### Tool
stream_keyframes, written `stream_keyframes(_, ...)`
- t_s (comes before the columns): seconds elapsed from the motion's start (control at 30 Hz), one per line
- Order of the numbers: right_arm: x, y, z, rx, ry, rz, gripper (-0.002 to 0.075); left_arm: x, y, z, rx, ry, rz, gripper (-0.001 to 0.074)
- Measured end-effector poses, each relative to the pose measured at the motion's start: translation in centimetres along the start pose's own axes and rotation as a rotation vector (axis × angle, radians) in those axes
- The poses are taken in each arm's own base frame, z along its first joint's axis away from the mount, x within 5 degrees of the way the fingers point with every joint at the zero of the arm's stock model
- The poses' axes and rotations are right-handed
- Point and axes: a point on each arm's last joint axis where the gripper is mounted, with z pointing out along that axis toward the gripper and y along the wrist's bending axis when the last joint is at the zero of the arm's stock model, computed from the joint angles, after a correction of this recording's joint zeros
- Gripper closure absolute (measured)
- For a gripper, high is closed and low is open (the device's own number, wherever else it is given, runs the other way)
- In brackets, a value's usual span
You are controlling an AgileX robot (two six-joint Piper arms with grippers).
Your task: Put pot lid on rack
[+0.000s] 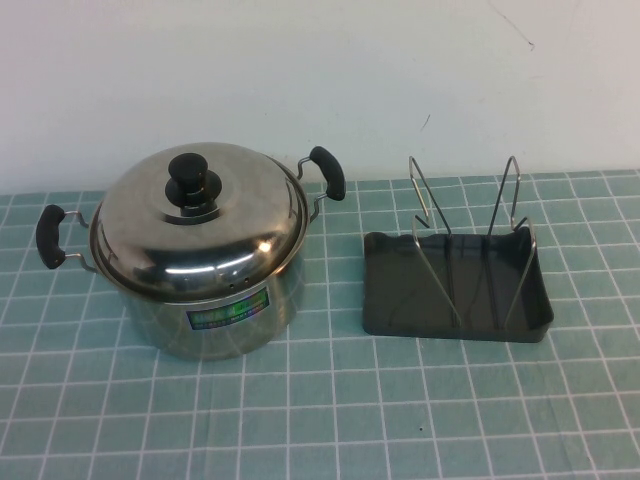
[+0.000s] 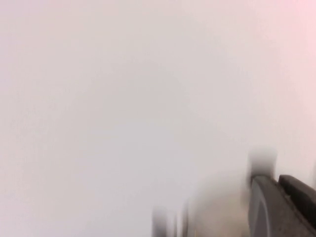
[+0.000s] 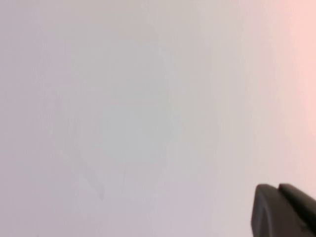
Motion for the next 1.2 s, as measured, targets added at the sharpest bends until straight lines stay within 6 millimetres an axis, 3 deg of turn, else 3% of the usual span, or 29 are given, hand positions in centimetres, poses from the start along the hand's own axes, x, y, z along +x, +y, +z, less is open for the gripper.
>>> stream_keyframes(0.23,-3.2,-0.5,-0.6,0.054,-0.359,0.0,0.0727,-4.2,-0.8,-1.0,0.081,-0.477,0.03,0.0738)
stream_keyframes(0.43,-3.1,-0.5,-0.6,0.05,-0.351,0.036,0.0727,-5.5,-1.0,-1.9,0.106,-0.647,0.022,0.0738)
stream_keyframes(0.6,-2.9,-0.5,-0.5,0.049,-0.322,0.03,0.0727,-4.8,-0.6,-1.1,0.057,-0.513,0.058,0.0738)
stream_keyframes(0.7,-3.7,-0.6,-0.1,0.048,-0.261,-0.005,0.0727,-6.2,-0.3,-0.4,0.025,-0.39,0.09,0.0738)
stream_keyframes(0.9,-9.1,-1.4,0.0,0.068,-0.288,-0.127,0.0727,-10.7,0.3,1.0,-0.042,-0.195,0.233,0.0738)
stream_keyframes(1.07,-11.9,-1.8,1.1,0.048,-0.192,-0.165,0.0727,-11.3,0.6,5.3,-0.035,-0.031,0.143,0.0738)
stream_keyframes(1.2,-11.1,-1.7,2.6,0.006,-0.023,-0.166,0.0727,-10.1,0.8,9.1,-0.036,0.094,-0.04,0.0738)
